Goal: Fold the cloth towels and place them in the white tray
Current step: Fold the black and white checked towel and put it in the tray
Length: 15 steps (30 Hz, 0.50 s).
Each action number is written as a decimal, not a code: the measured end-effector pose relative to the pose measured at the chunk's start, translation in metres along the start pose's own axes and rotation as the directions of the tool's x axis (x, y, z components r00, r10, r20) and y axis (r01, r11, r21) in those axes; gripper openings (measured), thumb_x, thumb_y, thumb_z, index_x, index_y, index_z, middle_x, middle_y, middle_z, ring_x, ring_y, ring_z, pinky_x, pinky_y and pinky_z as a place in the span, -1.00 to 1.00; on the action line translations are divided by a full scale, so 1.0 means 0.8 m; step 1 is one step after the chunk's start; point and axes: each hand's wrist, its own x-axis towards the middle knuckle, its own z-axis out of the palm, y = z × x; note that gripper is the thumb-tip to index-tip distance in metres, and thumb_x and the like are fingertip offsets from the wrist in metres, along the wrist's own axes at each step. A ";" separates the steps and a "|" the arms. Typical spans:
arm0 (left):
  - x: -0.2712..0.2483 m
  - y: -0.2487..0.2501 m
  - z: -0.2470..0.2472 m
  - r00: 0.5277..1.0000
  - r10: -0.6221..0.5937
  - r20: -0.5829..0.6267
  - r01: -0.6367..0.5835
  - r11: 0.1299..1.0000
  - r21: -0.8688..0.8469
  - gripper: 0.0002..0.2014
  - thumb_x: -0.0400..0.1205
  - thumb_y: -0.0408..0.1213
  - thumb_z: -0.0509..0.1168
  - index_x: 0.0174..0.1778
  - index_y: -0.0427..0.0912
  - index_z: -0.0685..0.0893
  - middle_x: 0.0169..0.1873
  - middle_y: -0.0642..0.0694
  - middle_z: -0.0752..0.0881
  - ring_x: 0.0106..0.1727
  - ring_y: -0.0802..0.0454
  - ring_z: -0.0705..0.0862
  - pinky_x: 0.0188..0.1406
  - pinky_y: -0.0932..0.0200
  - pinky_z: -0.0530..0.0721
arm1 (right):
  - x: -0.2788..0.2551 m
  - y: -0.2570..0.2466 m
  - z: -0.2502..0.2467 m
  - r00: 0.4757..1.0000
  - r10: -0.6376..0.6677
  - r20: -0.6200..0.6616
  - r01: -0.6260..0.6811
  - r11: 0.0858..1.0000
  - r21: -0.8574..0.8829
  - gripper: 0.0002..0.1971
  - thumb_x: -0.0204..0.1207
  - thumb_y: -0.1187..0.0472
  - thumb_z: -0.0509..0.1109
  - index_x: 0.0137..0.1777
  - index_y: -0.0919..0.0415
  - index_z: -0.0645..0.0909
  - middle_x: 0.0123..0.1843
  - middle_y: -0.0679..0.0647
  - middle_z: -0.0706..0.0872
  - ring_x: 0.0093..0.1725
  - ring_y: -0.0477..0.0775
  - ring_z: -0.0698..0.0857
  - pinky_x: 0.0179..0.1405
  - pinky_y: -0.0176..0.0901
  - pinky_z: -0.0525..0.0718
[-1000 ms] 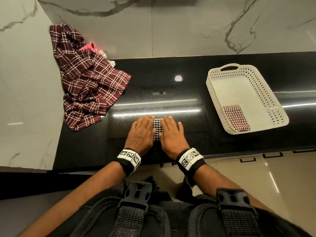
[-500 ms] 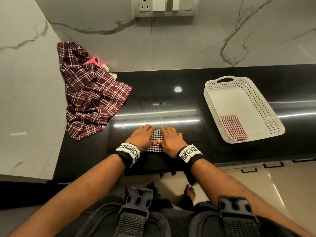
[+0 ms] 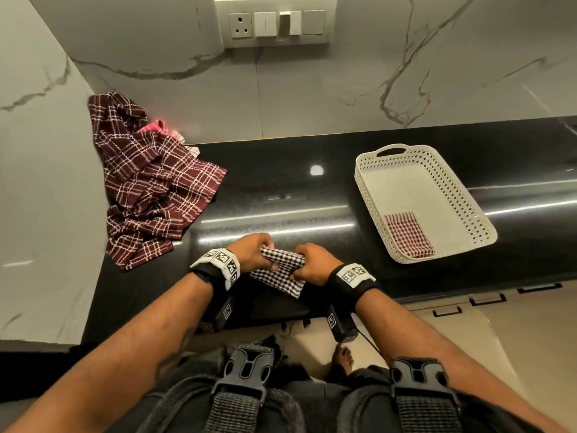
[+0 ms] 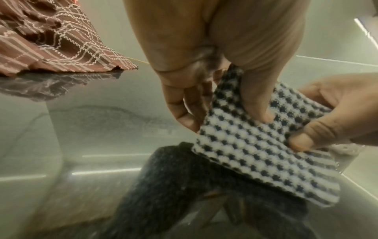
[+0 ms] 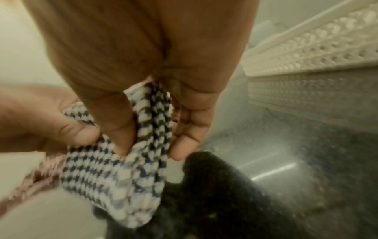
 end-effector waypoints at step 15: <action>0.120 0.259 -0.016 0.973 0.226 -0.039 -0.230 0.966 -0.123 -0.71 0.72 0.00 0.27 0.16 -0.14 0.70 -0.05 0.06 0.73 -0.03 0.14 0.72 -0.08 0.21 0.62 | -0.105 0.132 -0.170 0.893 0.326 -0.309 -0.057 0.764 0.643 -0.75 0.64 0.16 0.39 -0.08 0.38 0.70 -0.17 0.22 0.78 -0.20 0.14 0.73 -0.16 0.06 0.75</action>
